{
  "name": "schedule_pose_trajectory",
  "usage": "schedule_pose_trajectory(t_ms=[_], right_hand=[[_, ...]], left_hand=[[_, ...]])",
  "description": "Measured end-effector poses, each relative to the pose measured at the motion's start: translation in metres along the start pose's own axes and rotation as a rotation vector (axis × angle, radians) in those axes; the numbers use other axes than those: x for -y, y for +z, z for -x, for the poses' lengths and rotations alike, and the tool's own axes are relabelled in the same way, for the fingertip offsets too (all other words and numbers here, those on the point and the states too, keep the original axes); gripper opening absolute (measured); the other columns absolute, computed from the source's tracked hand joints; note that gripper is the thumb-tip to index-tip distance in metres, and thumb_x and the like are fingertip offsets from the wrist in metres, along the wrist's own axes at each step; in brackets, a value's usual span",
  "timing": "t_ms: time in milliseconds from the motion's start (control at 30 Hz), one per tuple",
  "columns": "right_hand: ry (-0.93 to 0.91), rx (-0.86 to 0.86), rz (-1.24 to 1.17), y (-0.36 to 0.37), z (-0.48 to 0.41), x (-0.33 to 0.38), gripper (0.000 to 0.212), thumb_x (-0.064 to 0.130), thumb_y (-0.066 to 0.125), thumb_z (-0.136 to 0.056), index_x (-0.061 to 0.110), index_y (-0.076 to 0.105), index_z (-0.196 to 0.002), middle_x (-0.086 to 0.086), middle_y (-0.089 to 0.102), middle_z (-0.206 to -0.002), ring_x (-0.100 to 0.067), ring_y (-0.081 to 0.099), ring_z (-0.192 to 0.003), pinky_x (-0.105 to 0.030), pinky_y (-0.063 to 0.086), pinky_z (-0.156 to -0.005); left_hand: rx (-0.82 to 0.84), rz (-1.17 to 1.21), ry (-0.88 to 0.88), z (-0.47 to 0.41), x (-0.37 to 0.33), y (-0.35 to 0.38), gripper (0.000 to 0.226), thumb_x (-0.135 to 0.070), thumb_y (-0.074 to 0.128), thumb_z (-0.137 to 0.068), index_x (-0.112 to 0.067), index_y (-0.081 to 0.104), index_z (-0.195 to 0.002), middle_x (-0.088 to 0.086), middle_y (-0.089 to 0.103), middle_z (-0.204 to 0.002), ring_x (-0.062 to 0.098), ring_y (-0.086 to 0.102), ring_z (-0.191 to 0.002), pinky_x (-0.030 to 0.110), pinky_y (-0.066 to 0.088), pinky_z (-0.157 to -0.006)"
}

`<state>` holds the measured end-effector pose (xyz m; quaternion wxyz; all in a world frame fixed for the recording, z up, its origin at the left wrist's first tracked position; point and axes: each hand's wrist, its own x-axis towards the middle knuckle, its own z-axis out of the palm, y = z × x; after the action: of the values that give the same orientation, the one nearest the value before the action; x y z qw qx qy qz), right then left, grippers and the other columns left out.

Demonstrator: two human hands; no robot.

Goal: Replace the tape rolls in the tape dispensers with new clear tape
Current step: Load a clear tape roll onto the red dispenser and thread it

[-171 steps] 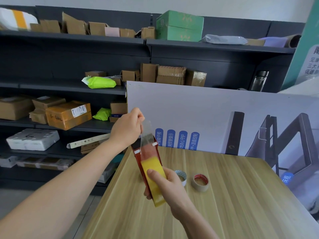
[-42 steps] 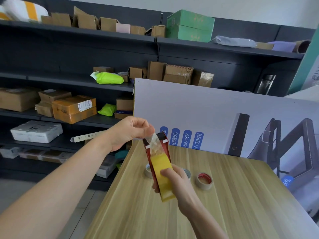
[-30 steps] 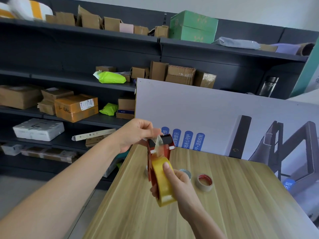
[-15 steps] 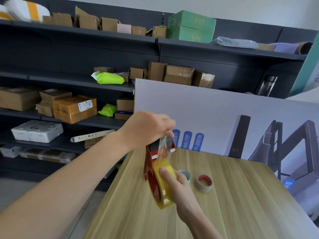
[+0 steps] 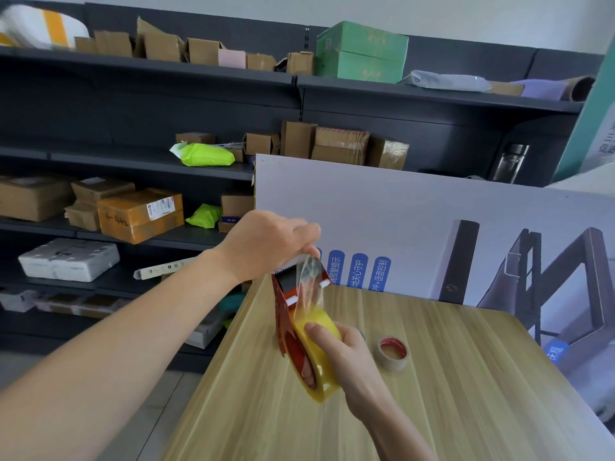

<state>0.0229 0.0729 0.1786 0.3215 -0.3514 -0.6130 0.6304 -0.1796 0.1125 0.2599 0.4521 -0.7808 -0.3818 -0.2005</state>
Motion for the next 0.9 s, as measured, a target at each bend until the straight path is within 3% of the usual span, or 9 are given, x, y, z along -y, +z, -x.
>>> schedule_pose_trajectory(t_ms=[133,300,500,633,700,800,900], right_hand=[[0.009,-0.007,0.012,-0.001,0.000,0.001,0.038,0.036,0.061,-0.075,0.002,0.066,-0.091,-0.005,0.070,-0.066,-0.012,0.063,-0.053,-0.019,0.051,-0.050],[0.051,-0.019,0.014,0.000,-0.001,-0.004,0.024,0.022,0.061,-0.090,-0.001,0.064,-0.087,-0.003,0.064,-0.057,-0.010,0.058,-0.044,-0.019,0.047,-0.045],[0.072,-0.033,0.047,-0.002,-0.003,-0.004,0.015,0.018,0.060,-0.091,0.007,0.062,-0.081,0.002,0.063,-0.054,-0.004,0.058,-0.040,-0.015,0.045,-0.042],[0.092,0.022,0.076,-0.003,-0.003,0.001,0.021,0.023,0.057,-0.091,0.004,0.062,-0.082,-0.010,0.065,-0.059,-0.016,0.057,-0.046,-0.025,0.050,-0.054],[0.096,0.045,0.081,-0.005,-0.002,0.000,0.026,0.024,0.058,-0.090,-0.001,0.063,-0.090,-0.012,0.067,-0.063,-0.019,0.058,-0.051,-0.029,0.051,-0.058],[0.084,0.111,0.088,-0.005,-0.001,0.001,0.035,0.027,0.058,-0.090,-0.005,0.061,-0.103,-0.012,0.071,-0.071,-0.022,0.063,-0.061,-0.035,0.053,-0.067],[0.048,0.157,0.129,-0.006,-0.002,0.006,0.028,0.022,0.055,-0.094,-0.001,0.059,-0.110,-0.009,0.072,-0.076,-0.020,0.067,-0.069,-0.036,0.052,-0.074]], left_hand=[[-0.021,-0.036,-0.010,0.005,0.005,0.001,0.036,-0.047,0.034,-0.097,-0.014,0.039,-0.082,0.001,0.049,-0.051,0.017,0.042,-0.034,0.025,0.035,-0.032],[-0.025,-0.048,-0.048,0.016,0.014,0.003,0.038,-0.046,0.030,-0.099,-0.014,0.037,-0.081,0.002,0.048,-0.051,0.018,0.042,-0.034,0.025,0.034,-0.032],[0.115,0.003,-0.132,0.026,0.014,0.005,0.038,-0.047,0.039,-0.095,-0.012,0.044,-0.078,0.001,0.051,-0.053,0.018,0.046,-0.037,0.028,0.036,-0.033],[0.390,0.417,-0.674,0.021,0.021,-0.007,0.032,-0.042,0.059,-0.088,-0.013,0.056,-0.073,0.000,0.059,-0.063,0.020,0.055,-0.059,0.032,0.040,-0.052],[0.502,0.574,-0.853,0.015,0.025,-0.014,0.029,-0.037,0.067,-0.084,-0.012,0.061,-0.073,0.001,0.062,-0.068,0.018,0.058,-0.066,0.035,0.046,-0.061],[0.456,0.873,-1.103,0.013,0.027,-0.016,0.025,-0.026,0.071,-0.083,-0.003,0.063,-0.076,0.004,0.070,-0.072,0.013,0.066,-0.062,0.032,0.055,-0.064],[0.392,1.117,-1.350,0.017,0.028,-0.017,0.018,-0.018,0.069,-0.084,-0.003,0.061,-0.079,0.011,0.072,-0.074,0.019,0.071,-0.060,0.033,0.060,-0.064]])
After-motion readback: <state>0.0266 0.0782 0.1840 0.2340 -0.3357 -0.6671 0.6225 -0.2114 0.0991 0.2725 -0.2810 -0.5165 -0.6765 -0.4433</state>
